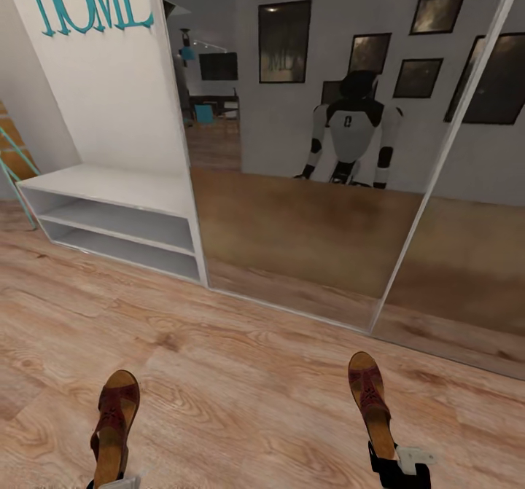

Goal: Pick up the two gym shoes and the two sandals from the corridor floor and place them onto the hallstand (shoe rack) in the corridor, making sure they are on the rack and not on the floor. Arrange them so the two gym shoes are next to each other and the two sandals are next to each other.

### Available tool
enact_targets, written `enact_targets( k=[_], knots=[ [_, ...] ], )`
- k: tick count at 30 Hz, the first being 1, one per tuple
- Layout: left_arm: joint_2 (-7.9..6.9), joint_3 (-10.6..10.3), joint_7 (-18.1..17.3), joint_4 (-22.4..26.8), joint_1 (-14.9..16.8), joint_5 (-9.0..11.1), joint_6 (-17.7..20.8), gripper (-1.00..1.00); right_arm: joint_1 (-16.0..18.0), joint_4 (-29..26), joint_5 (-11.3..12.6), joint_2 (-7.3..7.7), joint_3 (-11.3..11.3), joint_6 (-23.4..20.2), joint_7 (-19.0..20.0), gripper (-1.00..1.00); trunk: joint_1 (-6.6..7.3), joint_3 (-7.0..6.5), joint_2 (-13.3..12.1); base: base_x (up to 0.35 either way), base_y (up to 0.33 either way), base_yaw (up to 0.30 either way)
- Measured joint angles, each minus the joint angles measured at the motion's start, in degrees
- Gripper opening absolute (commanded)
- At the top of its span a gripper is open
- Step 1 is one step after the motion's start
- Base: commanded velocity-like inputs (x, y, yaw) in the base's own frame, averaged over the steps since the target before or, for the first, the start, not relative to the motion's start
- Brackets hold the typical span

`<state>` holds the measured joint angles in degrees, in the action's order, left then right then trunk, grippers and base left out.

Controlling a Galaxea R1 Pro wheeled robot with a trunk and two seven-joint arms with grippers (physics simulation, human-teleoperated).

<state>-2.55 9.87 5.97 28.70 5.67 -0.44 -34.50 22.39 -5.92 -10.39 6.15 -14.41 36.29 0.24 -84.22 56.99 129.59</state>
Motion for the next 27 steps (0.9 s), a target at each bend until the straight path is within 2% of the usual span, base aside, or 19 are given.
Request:
enact_targets(
  k=[21, 27],
  knots=[
    [0.36, -0.1, -0.1, 0.2, 0.0, 0.1, 0.0, -1.0, 0.0, 0.0, 0.0, -0.04, 0.1, -0.1, 0.0, -1.0, 0.0, -0.17, 0.0, 0.001, 0.002, 0.273],
    [0.28, 0.2, -0.1, 0.1, 0.0, 0.1, 0.0, -1.0, 0.0, 0.0, 0.0, -0.03, 0.1, -0.1, 0.0, -1.0, 0.01, -0.18, 0.0, 0.117, 0.186, 0.276]
  ],
)
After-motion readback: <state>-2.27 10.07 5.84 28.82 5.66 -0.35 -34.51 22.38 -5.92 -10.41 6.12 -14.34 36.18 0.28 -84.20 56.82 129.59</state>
